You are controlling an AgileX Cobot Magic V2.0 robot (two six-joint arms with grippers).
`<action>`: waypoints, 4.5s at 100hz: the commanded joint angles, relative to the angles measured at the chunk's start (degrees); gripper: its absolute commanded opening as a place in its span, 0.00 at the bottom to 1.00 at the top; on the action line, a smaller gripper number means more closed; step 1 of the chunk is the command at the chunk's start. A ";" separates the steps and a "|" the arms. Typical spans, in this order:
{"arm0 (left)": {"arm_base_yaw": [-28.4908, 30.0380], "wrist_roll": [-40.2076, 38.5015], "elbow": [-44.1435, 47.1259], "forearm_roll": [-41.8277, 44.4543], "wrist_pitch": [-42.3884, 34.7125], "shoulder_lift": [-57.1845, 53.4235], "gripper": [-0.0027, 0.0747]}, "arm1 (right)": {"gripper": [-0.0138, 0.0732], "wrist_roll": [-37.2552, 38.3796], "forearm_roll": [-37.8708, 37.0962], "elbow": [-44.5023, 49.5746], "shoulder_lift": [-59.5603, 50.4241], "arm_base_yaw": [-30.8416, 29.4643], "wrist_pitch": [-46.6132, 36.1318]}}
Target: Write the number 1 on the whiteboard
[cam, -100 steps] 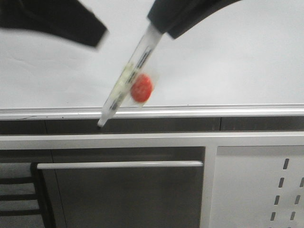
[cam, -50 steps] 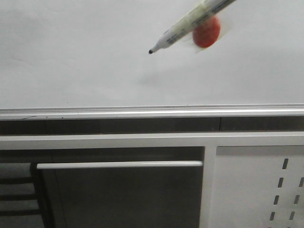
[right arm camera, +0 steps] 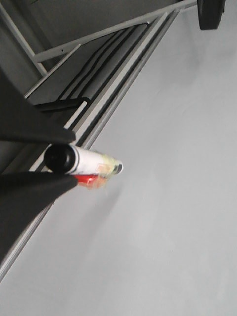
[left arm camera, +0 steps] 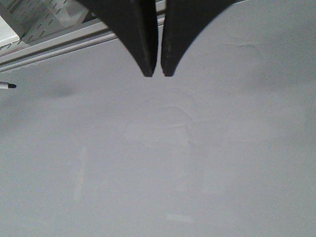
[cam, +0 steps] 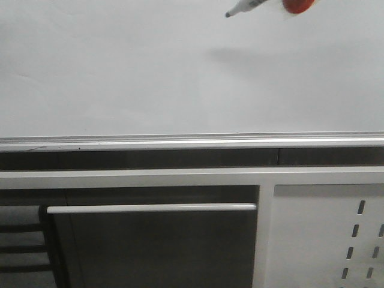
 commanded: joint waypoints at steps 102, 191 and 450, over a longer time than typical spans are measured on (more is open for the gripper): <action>0.25 -0.52 -1.46 -1.47 -5.10 -0.43 0.01 | 0.11 -0.90 -3.25 -3.14 9.51 0.09 -8.49; 0.25 -0.52 -1.46 -1.47 -6.14 -0.43 0.01 | 0.11 -0.90 -6.53 -6.81 26.90 0.90 -11.04; -14.43 25.40 -7.42 -14.44 2.98 17.20 0.01 | 0.54 1.84 6.01 -30.24 20.06 -7.44 31.53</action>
